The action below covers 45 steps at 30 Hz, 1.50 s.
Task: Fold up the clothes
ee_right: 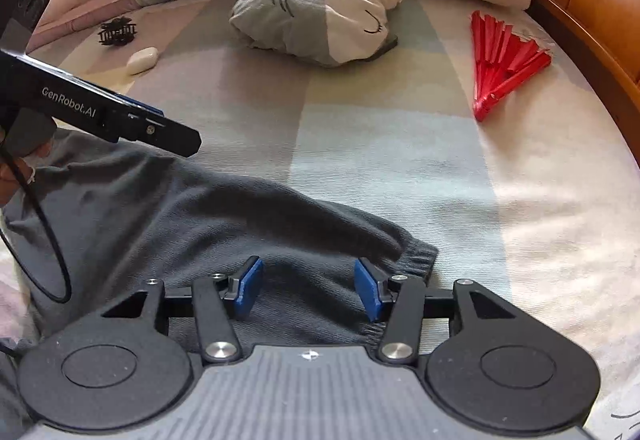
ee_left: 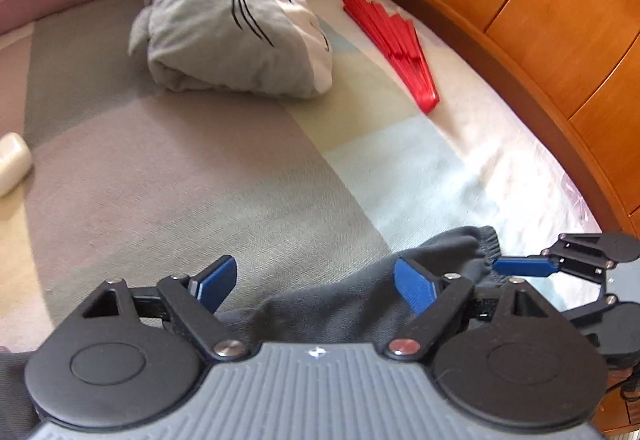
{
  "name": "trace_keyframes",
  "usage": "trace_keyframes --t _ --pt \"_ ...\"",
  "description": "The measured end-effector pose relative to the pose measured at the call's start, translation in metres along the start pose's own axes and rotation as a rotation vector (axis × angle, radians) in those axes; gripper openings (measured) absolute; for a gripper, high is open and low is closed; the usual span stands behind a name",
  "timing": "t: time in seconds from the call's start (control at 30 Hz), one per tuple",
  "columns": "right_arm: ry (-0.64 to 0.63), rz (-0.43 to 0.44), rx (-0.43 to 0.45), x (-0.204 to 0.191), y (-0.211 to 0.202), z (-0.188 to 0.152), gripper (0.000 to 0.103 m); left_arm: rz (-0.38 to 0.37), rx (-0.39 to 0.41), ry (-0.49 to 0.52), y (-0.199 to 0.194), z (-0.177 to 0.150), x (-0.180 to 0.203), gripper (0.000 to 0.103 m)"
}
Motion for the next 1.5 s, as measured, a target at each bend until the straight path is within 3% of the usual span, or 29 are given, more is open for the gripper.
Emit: trace_keyframes --t 0.17,0.2,0.27,0.37,0.47,0.57,0.7,0.8,0.87,0.97,1.03,1.17,1.23,1.33,1.43,1.5 --pt "-0.057 0.003 -0.050 -0.023 0.033 -0.002 0.065 0.086 -0.021 0.053 -0.029 -0.011 -0.013 0.086" --pt "-0.057 -0.013 -0.058 -0.022 0.042 -0.002 0.073 0.102 -0.030 0.058 -0.034 -0.014 -0.017 0.086" --pt "-0.033 -0.034 -0.012 -0.015 0.052 0.006 0.080 0.140 -0.052 0.067 -0.039 -0.021 -0.026 0.086" --pt "0.061 -0.088 -0.024 0.001 0.062 0.022 0.082 0.217 -0.064 0.085 -0.059 -0.033 -0.041 0.086" --pt "0.052 -0.108 -0.018 -0.005 0.047 0.031 0.082 0.278 -0.055 0.074 -0.081 -0.041 -0.059 0.086" --pt "0.033 -0.046 -0.020 -0.027 0.024 0.025 0.085 0.347 -0.048 0.082 -0.099 -0.051 -0.076 0.086" --pt "0.025 0.008 -0.071 -0.063 0.012 -0.008 0.093 0.431 -0.072 0.105 -0.115 -0.073 -0.097 0.086" --pt "0.046 0.027 -0.142 -0.083 0.015 -0.037 0.096 0.442 -0.085 0.079 -0.123 -0.094 -0.109 0.086" --pt "0.013 -0.001 -0.123 -0.095 0.016 -0.048 0.103 0.429 -0.088 0.048 -0.125 -0.107 -0.117 0.086" --pt "-0.031 -0.042 -0.138 -0.104 0.021 -0.050 0.103 0.429 -0.163 -0.043 -0.123 -0.134 -0.135 0.088" --pt "-0.021 -0.046 -0.155 -0.103 0.022 -0.048 0.103 0.417 -0.125 -0.089 -0.134 -0.145 -0.142 0.091" --pt "-0.043 -0.055 -0.179 -0.108 0.016 -0.041 0.103 0.428 -0.143 -0.078 -0.153 -0.149 -0.141 0.089" --pt "-0.069 -0.012 -0.148 -0.122 0.008 -0.034 0.103 0.433 -0.112 -0.026 -0.157 -0.144 -0.142 0.089" --pt "-0.094 0.148 -0.115 -0.156 -0.003 -0.027 0.103 0.440 -0.075 0.032 -0.161 -0.137 -0.147 0.089" --pt "-0.120 0.336 -0.136 -0.196 -0.003 -0.026 0.089 0.470 -0.072 0.014 -0.154 -0.135 -0.166 0.089" --pt "-0.135 0.420 -0.171 -0.218 0.002 -0.027 0.072 0.479 -0.085 -0.009 -0.150 -0.136 -0.177 0.090"
Point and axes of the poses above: each gripper's, at about its wrist camera, not at the fingertips, and y roughly the way its jaws point, x to its right, z to its top, the point moved 4 cm from there along y, roughly the way its jaws point, and after that the axes turned 10 degrees about x, right-handed, at the moved point
